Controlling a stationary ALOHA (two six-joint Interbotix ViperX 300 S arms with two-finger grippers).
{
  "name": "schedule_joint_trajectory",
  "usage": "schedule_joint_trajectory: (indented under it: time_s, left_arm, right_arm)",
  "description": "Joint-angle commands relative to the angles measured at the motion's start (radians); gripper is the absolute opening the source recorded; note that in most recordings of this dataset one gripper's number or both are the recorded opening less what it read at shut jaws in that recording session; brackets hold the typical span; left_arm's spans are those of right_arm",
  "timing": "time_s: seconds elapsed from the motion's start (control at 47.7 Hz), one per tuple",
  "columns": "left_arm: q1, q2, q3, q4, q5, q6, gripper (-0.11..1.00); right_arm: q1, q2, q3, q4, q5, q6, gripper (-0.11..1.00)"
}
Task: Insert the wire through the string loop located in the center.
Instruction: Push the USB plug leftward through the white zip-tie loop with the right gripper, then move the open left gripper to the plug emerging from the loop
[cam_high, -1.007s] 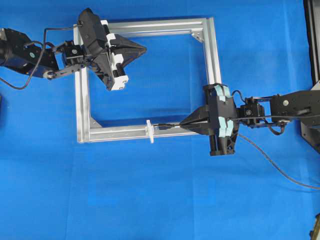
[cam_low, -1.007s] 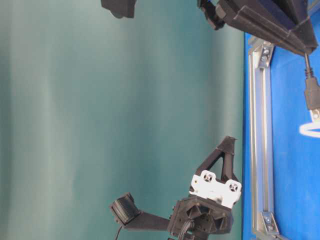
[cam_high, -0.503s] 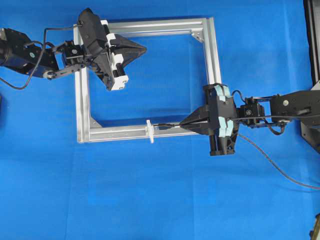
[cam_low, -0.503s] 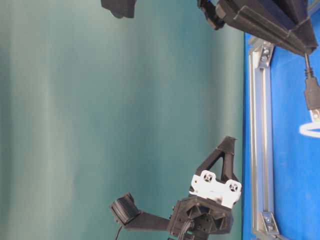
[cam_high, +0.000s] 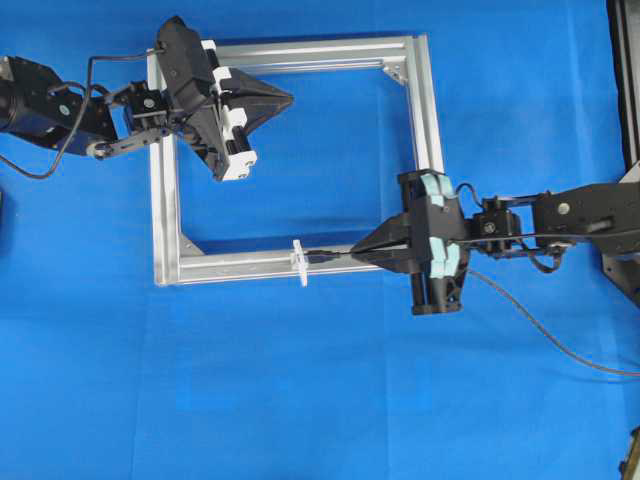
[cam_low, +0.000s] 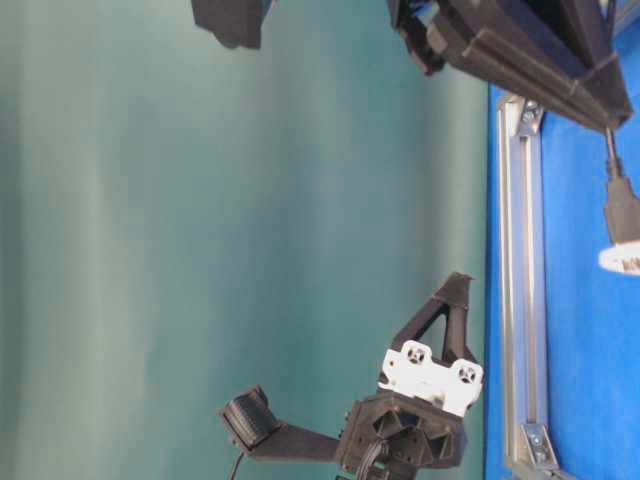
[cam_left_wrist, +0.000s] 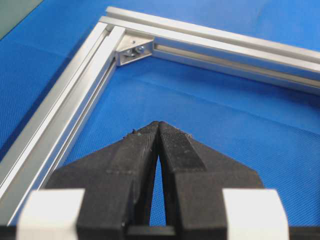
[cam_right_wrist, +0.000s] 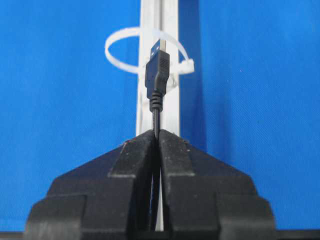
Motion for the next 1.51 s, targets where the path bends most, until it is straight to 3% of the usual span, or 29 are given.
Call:
schedule_joint_trajectory:
  time_s: [0.0,0.608,1.196,1.489]
  left_arm:
    - [-0.002,-0.034,-0.009,0.003,-0.009,0.000,0.00]
    - [-0.002,-0.034,-0.011,0.008,-0.012,0.002,0.00]
    - [-0.003,-0.034,-0.009,0.008,-0.009,-0.009,0.00]
    - [-0.089,-0.038,0.009,0.008,-0.006,-0.023,0.00]
  right_arm:
    - [0.002,0.003,-0.037,-0.005,-0.009,-0.003,-0.02]
    - [0.002,0.138,-0.193,-0.008,-0.006,-0.006,-0.02]
    - [0.002,0.143,-0.193,-0.009,-0.006,-0.006,-0.02]
    - [0.002,0.143,-0.193,-0.009,-0.005,-0.006,-0.02]
